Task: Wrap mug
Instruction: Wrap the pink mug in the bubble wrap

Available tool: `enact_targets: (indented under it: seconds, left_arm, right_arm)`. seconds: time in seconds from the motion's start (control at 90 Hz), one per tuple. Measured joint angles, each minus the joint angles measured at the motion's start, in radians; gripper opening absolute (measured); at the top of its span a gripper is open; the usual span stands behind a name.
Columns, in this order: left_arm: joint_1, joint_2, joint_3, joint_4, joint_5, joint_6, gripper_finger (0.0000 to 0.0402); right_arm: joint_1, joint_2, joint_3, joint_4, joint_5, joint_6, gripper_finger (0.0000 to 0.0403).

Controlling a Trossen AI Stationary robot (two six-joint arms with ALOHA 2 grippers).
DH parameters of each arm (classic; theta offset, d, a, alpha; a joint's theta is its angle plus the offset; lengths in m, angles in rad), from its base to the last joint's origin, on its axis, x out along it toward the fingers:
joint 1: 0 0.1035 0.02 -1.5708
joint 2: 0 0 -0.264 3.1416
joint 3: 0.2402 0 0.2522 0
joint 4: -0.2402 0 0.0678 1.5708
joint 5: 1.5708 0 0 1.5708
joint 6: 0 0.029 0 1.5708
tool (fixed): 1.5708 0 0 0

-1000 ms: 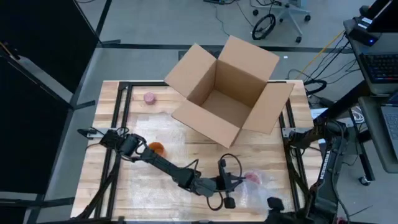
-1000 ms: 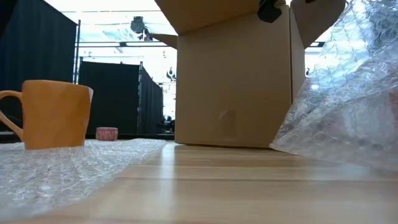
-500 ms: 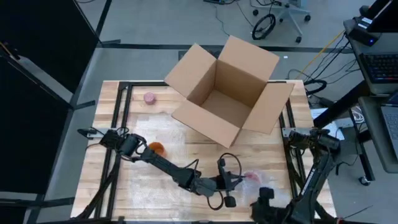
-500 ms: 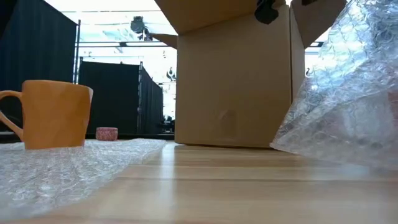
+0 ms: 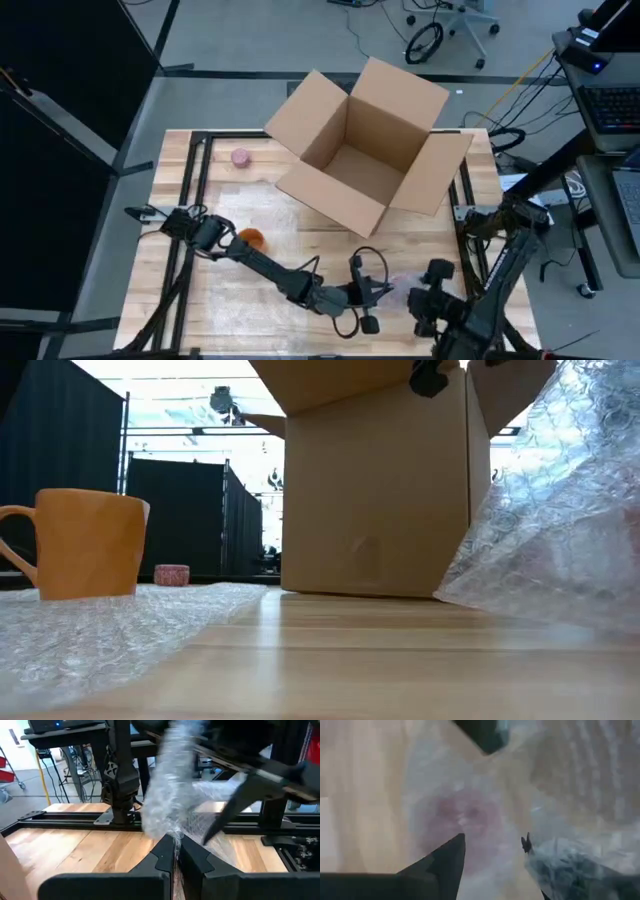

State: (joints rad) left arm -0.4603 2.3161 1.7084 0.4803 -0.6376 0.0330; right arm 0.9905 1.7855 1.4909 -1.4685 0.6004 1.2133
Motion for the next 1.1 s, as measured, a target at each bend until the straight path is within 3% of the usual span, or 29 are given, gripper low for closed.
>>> enact_targets:
  seconds: [0.322, 0.744, 0.944, 1.1]
  left_arm:
    - [0.0, 0.0, 0.0, -0.054, 0.0, 0.0, 0.0002]
    - [-0.005, 0.0, 0.0, -0.083, 0.001, 0.0, 0.0002]
    - [-0.005, 0.0, 0.0, -0.082, 0.026, -0.001, 0.0002]
    - [-0.005, 0.0, 0.0, -0.082, 0.032, -0.001, 0.0002]
  right_arm:
    - [-0.099, 0.0, -0.017, 0.024, -0.037, -0.163, 0.0201]
    - [-0.156, 0.0, -0.017, 0.032, -0.113, -0.179, 0.0263]
    - [-0.197, 0.0, -0.017, 0.059, -0.224, -0.245, 0.027]
    - [-0.228, 0.0, -0.017, 0.077, -0.251, -0.318, 0.027]
